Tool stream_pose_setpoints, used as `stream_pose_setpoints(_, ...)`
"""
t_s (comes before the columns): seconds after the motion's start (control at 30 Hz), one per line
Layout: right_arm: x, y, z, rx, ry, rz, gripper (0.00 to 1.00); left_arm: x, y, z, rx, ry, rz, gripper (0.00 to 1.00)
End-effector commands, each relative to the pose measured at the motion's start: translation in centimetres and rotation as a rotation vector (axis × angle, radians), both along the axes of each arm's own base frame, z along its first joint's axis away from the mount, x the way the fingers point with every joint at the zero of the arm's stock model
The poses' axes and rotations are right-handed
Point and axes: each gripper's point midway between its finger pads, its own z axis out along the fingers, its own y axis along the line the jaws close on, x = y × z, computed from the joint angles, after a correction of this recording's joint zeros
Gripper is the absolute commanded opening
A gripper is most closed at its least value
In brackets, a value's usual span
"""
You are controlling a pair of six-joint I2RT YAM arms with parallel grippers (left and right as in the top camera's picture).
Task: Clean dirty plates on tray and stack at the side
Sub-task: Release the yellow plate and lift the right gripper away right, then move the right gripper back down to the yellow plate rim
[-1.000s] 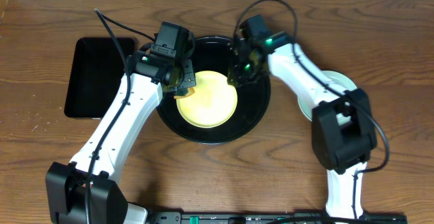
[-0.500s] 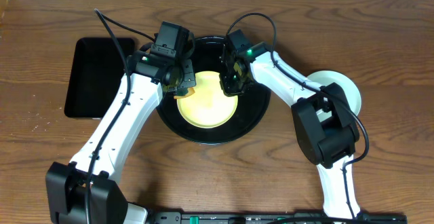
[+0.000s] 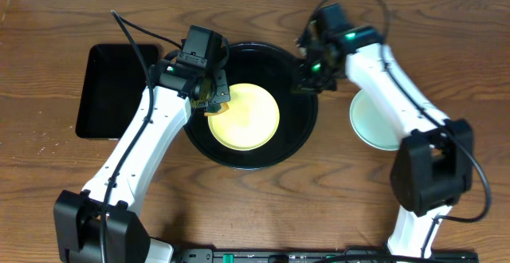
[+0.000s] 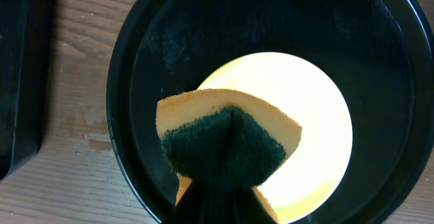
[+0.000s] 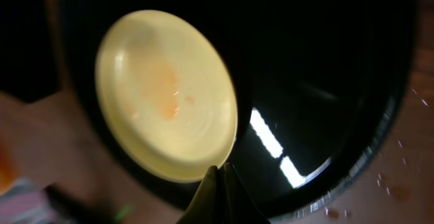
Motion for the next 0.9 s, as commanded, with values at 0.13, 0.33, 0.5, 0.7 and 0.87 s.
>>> stream_pose_setpoints(0.13, -1.1, 1.0, 4.4, 0.417, 0.083, 0.093, 0.01, 0.1, 0.3, -0.3, 0.012, 0.005, -0.009, 0.08)
stream_pose_setpoints(0.33, -0.4, -0.1, 6.9, 0.583, 0.085, 0.075, 0.02, 0.0, 0.3, -0.3, 0.012, 0.005, -0.008, 0.08)
stream_pose_setpoints(0.5, -0.2, -0.6, 8.8, 0.702, 0.093, 0.069, 0.01, 0.0, 0.3, -0.3, 0.012, 0.005, -0.008, 0.07)
stream_pose_setpoints(0.7, -0.6, -0.3, 11.5, 0.864, 0.146, 0.07, 0.01, 0.0, 0.3, -0.3, 0.013, 0.005, -0.009, 0.08)
stream_pose_setpoints(0.87, -0.8, -0.2, 12.4, 0.909, 0.297, -0.013, 0.01, 0.0, 0.3, -0.3, 0.013, 0.006, -0.009, 0.07)
